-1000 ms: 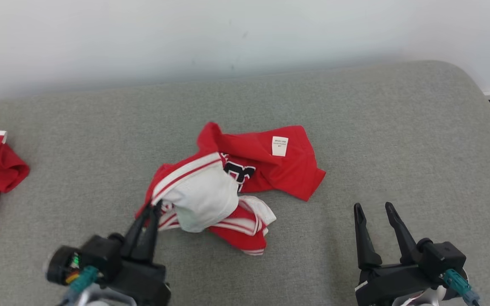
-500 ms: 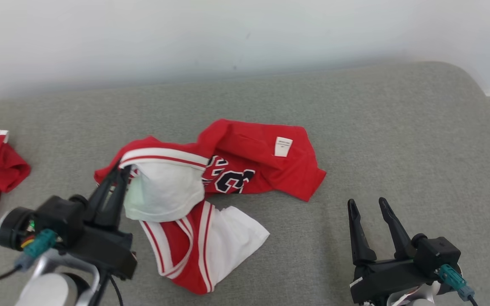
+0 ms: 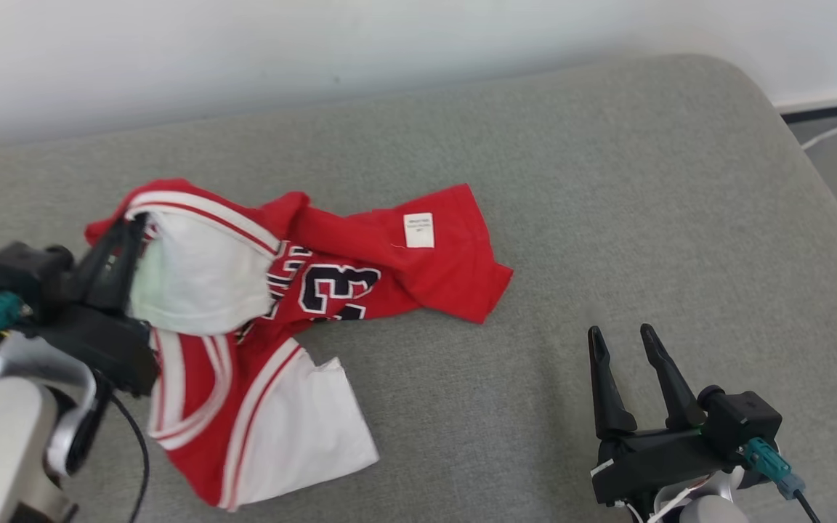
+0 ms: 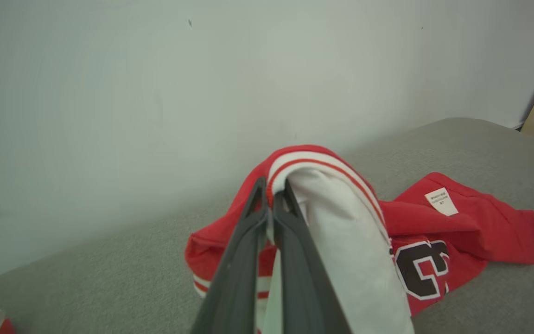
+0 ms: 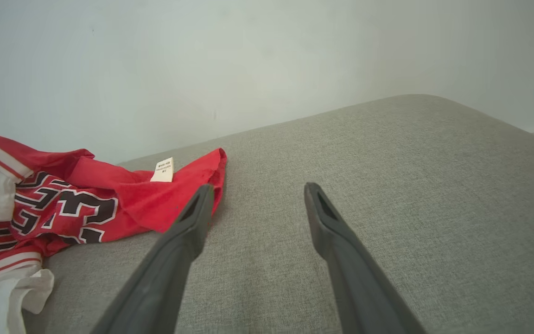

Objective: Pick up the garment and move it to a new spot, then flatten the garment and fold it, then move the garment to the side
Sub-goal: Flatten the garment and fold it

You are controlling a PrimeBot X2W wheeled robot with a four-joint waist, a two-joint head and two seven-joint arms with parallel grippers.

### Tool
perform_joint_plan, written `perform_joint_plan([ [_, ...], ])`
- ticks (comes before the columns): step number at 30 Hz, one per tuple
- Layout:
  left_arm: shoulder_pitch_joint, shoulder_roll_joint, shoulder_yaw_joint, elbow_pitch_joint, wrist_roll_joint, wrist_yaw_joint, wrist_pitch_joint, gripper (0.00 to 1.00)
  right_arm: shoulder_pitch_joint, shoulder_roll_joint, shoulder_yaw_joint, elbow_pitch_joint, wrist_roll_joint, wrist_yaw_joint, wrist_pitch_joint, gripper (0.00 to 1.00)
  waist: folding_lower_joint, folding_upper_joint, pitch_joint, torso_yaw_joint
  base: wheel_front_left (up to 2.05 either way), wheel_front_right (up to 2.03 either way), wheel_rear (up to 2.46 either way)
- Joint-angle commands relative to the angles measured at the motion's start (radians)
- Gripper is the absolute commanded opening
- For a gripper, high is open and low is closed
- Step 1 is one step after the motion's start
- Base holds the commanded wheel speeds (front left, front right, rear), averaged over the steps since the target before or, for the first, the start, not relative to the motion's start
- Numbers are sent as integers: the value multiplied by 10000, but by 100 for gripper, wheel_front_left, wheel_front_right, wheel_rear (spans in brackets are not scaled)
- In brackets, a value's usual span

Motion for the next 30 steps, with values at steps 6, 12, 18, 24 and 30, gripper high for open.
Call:
perform_joint_plan([
  [6, -981, 33, 48, 1839, -214, -564, -400, 0, -264, -8, 43, 241, 145, 8, -102, 100, -1, -2, 561, -455, 0, 0, 0],
  [12, -1385, -130, -14, 3448, -294, -870, -1001, 0, -298, -8, 48, 405, 157, 8, -114, 100, -1, -2, 558, -410, 0, 0, 0],
  [18, -1103, -334, -15, 4116, -358, -816, -1622, 100, -173, -7, -59, 414, 91, 8, -120, 100, -1, -2, 265, -155, 0, 0, 0],
  [24, -310, -641, 233, 3770, -737, -422, -2067, 100, 98, -10, -224, 357, -45, 8, -102, 100, -1, -2, -123, 343, 0, 0, 0],
  [30, 866, -938, 349, 2558, -844, 299, -2186, 100, 264, -12, -277, 286, -140, 8, -102, 100, -1, -2, -274, 819, 0, 0, 0],
])
